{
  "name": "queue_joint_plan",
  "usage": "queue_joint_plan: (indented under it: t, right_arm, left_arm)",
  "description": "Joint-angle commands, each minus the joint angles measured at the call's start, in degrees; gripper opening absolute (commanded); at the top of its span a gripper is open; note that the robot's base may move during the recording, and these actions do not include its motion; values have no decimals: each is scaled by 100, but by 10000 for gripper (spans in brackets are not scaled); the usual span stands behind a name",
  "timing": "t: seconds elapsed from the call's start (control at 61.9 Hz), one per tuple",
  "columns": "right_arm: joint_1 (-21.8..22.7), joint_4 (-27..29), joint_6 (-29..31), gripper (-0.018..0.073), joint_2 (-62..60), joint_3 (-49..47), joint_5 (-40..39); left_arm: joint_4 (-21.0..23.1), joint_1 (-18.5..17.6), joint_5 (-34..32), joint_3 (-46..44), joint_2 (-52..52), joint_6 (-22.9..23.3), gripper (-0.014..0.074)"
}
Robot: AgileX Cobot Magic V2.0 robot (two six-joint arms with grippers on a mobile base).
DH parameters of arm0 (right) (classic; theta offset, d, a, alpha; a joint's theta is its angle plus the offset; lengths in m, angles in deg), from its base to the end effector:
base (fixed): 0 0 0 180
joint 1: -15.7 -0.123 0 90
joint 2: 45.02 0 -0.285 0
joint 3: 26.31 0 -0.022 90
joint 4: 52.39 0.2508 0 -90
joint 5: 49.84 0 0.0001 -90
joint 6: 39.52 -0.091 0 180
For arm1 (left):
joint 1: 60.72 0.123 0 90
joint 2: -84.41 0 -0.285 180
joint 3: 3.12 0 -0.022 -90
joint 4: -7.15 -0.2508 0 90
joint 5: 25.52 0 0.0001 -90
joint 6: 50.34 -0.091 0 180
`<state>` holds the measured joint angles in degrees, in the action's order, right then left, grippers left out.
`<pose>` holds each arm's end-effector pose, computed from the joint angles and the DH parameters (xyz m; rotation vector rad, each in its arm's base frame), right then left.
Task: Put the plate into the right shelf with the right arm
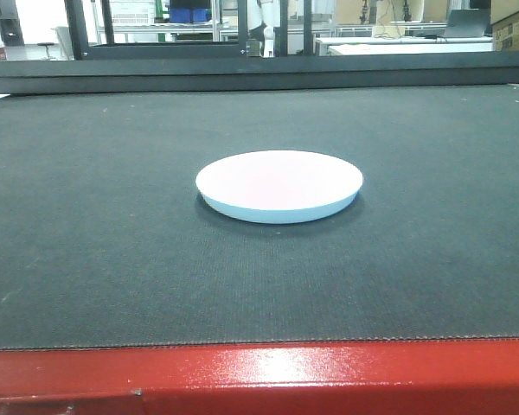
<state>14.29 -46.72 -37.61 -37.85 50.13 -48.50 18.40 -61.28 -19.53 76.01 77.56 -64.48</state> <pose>0.0547 0.0016 0.2163 0.0285 1.4827 0.0748 0.0566 -0.0024 0.1935 0.0649 1.6019 0.0160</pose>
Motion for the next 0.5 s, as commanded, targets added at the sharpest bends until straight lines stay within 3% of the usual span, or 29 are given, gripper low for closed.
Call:
queue_joint_plan:
  t: [0.0, 0.065, 0.194, 0.275, 0.339, 0.485]
  right_arm:
    - [34, 12, -51, 71, 46, -700, -16]
    - [34, 12, -51, 134, 244, -1123, 338]
    - [34, 12, -51, 398, 1057, -1843, 863]
    - [34, 12, -51, 514, 1664, -2210, 1018]
    - [34, 12, -51, 556, 2230, -2529, 1162]
    - [-151, -49, -51, 559, 3532, -3390, 1585]
  left_arm:
    - [22, -29, -434, 48, 68, 14, -47]
    - [22, -29, -434, 48, 68, 14, -47]
    - [22, -29, -434, 48, 68, 14, -47]
    - [22, -29, -434, 48, 68, 14, -47]
    - [22, -29, -434, 48, 68, 14, -47]
    - [22, -29, -434, 48, 68, 14, -47]
